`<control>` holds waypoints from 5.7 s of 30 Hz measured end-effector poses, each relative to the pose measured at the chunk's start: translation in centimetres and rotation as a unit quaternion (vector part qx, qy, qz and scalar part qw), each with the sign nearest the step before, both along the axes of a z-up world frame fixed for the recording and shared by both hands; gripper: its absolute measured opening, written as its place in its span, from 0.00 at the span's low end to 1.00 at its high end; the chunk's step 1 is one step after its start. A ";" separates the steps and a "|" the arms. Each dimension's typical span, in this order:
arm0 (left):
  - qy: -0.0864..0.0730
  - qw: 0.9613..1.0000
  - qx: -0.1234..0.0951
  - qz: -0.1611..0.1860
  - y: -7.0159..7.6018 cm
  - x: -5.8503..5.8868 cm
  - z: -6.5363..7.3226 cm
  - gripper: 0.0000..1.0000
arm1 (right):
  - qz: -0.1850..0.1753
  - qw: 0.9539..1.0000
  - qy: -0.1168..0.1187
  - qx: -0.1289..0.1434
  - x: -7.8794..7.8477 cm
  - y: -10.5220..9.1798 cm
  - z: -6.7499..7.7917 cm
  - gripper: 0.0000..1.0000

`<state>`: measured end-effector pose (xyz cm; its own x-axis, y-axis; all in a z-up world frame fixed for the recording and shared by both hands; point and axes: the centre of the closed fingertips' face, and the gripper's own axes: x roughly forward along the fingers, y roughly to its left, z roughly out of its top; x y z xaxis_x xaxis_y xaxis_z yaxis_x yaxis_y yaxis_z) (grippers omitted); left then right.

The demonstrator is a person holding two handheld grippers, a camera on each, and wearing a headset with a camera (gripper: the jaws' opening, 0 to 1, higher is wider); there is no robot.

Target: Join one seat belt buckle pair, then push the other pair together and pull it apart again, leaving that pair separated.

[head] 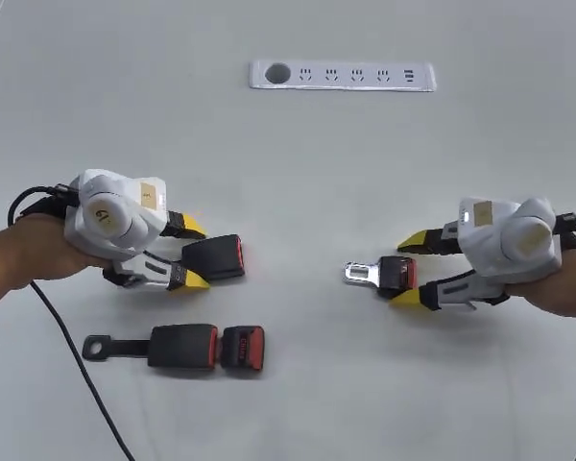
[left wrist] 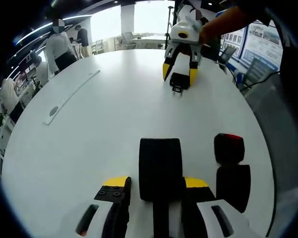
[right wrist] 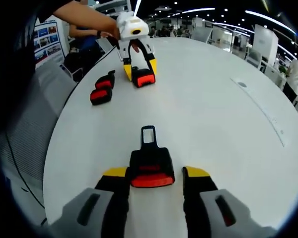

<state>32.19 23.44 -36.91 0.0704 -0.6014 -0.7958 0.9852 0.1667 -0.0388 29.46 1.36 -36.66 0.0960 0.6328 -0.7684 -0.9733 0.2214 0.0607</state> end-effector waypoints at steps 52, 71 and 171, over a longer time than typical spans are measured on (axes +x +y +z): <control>0.002 0.996 0.025 -0.084 0.0 -0.9 0.4 0.33 | 0.032 0.996 -0.018 0.084 1.5 7.0 0.3 0.35; 0.002 0.996 0.028 -0.084 0.0 -0.8 0.4 0.33 | 0.042 0.995 -0.025 0.090 2.1 11.4 0.2 0.35; -0.001 0.996 0.050 -0.074 0.3 -0.9 -0.4 0.32 | 0.048 0.998 -0.023 0.016 2.0 16.2 -0.2 0.33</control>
